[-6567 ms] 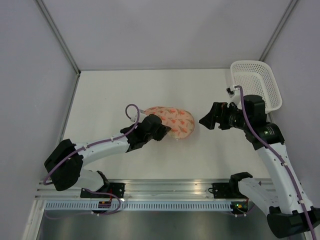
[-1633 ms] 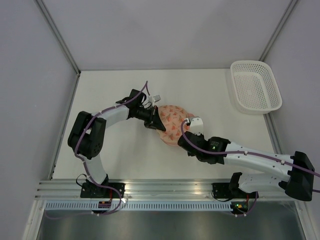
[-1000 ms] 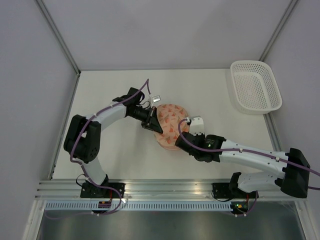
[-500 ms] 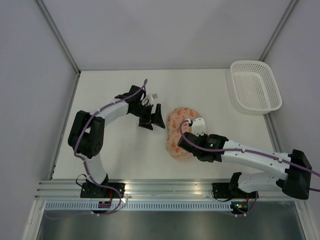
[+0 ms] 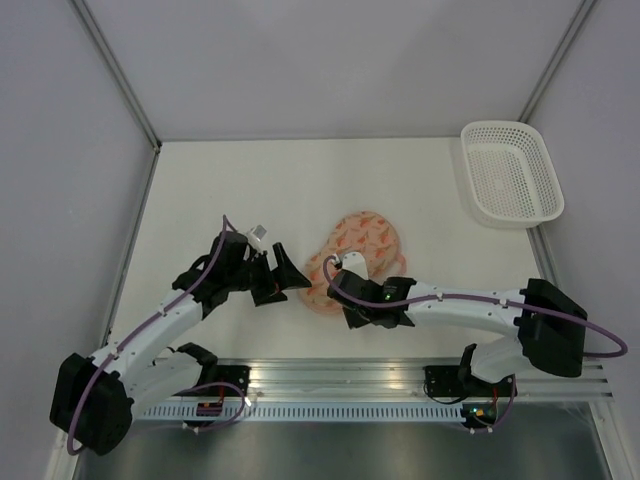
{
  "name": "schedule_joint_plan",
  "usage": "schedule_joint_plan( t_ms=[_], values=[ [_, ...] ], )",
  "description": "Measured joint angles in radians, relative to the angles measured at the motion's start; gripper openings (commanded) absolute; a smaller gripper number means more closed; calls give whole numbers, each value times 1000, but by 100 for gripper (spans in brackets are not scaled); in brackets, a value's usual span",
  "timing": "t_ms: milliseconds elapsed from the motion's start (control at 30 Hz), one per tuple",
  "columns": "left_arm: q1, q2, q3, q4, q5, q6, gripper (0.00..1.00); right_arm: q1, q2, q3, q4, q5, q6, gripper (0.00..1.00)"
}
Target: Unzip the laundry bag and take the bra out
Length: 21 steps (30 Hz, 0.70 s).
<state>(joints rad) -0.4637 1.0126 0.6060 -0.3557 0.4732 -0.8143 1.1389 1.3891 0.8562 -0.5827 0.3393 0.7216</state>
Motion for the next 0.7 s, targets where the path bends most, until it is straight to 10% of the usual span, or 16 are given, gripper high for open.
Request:
schedule_joint_plan(
  t_ms=[700],
  values=[
    [-51,-35,-331,272,-90,-496,100,55,137,44,344,-203,-16,0]
  ],
)
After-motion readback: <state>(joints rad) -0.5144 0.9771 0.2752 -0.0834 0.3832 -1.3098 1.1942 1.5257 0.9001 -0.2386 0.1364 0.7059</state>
